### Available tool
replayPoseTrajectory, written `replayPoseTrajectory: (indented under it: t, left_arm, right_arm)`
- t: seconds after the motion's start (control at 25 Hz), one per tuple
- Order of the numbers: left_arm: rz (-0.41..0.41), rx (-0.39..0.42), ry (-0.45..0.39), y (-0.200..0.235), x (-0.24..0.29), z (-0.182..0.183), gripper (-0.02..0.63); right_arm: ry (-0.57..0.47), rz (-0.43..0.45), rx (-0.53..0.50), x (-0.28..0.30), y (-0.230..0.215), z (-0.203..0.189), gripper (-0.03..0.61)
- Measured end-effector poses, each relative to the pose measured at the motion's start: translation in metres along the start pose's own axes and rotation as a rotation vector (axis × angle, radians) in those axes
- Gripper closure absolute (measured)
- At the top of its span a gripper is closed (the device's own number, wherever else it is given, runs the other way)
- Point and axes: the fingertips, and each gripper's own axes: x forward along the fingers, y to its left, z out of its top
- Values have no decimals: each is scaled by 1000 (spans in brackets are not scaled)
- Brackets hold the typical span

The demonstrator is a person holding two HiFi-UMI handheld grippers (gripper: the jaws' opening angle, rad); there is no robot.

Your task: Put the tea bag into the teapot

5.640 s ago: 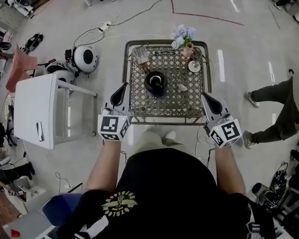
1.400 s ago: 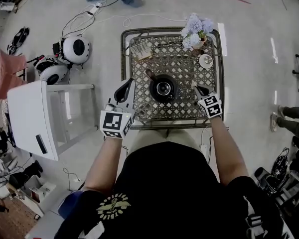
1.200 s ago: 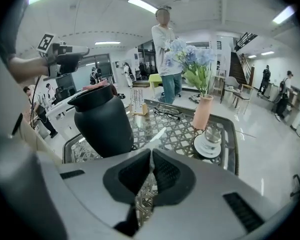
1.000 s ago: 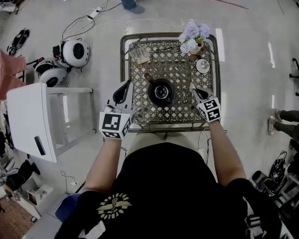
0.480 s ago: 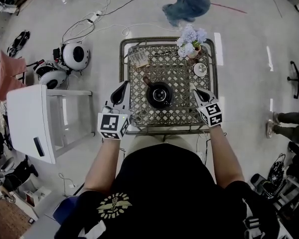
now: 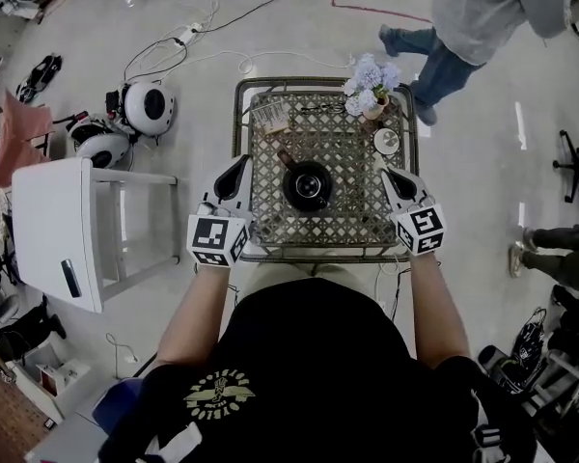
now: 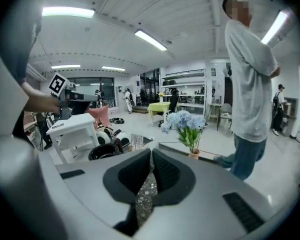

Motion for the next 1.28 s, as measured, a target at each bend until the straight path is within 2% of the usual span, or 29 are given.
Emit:
replayPoseTrajectory:
  t: [0.32, 0.48, 0.88, 1.28]
  left_arm:
    - [8, 23, -2, 2, -8, 1, 618]
    - [2, 39, 16, 2, -14, -1, 618]
    - [0, 33, 9, 6, -22, -2, 618]
    - [60, 23, 4, 30, -43, -5, 618]
  right_arm:
    - [-106, -4, -2, -20, 6, 46, 565]
    - [-126, -7, -12, -31, 10, 60, 565]
    - [-106, 12, -18, -24, 27, 56, 565]
    - [-94, 90, -34, 6, 62, 56, 565]
